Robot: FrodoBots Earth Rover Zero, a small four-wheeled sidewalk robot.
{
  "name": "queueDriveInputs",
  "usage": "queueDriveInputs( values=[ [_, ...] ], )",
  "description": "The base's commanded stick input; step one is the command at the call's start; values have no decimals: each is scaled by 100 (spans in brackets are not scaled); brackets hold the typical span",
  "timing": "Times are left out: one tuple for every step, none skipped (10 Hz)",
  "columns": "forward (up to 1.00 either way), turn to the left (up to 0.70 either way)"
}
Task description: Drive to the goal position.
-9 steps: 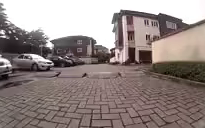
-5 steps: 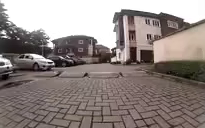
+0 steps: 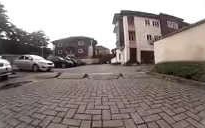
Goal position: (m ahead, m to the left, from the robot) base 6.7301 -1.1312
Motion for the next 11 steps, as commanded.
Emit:
queueDriveInputs(
  values=[
    [50,0],
    [50,0],
    [50,0],
    [50,0],
    [50,0],
    [50,0],
    [50,0],
    [50,0],
    [50,0],
    [50,0],
    [50,0]
  ],
)
